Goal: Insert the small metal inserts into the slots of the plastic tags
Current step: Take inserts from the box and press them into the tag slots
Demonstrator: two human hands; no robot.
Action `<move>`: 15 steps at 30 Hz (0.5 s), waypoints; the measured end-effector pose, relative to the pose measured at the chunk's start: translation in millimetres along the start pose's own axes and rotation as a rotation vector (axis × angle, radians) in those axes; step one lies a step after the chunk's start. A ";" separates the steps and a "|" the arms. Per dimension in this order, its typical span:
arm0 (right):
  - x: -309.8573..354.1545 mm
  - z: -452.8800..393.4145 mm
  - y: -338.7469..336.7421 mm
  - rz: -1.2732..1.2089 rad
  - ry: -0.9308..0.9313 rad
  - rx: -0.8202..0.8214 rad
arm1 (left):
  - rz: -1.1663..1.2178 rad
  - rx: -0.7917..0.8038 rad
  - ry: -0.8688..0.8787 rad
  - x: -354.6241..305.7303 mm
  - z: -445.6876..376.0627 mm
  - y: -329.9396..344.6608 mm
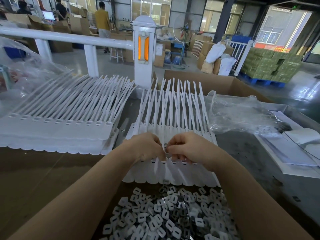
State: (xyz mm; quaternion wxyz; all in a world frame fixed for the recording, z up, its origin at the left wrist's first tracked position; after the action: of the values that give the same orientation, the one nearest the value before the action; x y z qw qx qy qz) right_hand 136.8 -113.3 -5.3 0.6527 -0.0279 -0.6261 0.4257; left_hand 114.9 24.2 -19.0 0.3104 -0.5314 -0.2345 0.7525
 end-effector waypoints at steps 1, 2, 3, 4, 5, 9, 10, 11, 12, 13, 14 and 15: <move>4.5 2.7 1.5 0.073 -0.037 0.045 | 0.006 0.000 0.006 -0.2 0.3 -0.8; 8.8 5.3 2.7 0.127 -0.073 0.086 | 0.012 0.000 0.016 -0.5 0.5 -1.7; 12.5 8.0 3.5 0.161 -0.101 0.124 | 0.021 -0.002 0.027 -0.2 0.5 -2.7; 15.8 10.6 4.7 0.184 -0.122 0.165 | 0.027 -0.012 0.040 0.4 0.2 -4.6; 19.1 13.5 7.3 0.207 -0.136 0.214 | 0.029 -0.034 0.052 2.0 -1.0 -7.7; 28.6 18.1 22.4 0.385 -0.179 0.320 | 0.091 -0.086 0.091 9.9 -2.7 -19.0; 30.8 17.1 24.9 0.423 -0.189 0.312 | 0.106 -0.080 0.093 11.0 -2.7 -19.5; 32.7 16.4 27.4 0.443 -0.194 0.303 | 0.113 -0.076 0.092 11.6 -2.6 -19.4; 34.3 16.0 30.1 0.455 -0.200 0.298 | 0.119 -0.074 0.092 11.9 -3.1 -19.2; 35.8 16.0 32.5 0.471 -0.207 0.294 | 0.124 -0.075 0.090 12.2 -4.0 -19.0; 37.0 16.0 34.7 0.494 -0.213 0.288 | 0.125 -0.078 0.087 12.3 -4.8 -19.1; 38.4 15.8 36.3 0.522 -0.218 0.277 | 0.121 -0.082 0.083 12.7 -5.5 -19.4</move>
State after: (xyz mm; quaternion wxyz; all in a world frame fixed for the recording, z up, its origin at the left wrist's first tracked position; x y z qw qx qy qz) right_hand 98.9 -75.3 7.9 0.4479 -0.0528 -0.6003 0.6605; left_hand 121.2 47.0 -15.9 0.2518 -0.5875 -0.2198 0.7370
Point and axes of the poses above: each hand's wrist, its own z-axis away from the middle knuckle, its own y-axis out of the palm, x = y × z, the point moved 7 cm from there along -z, towards the middle knuckle
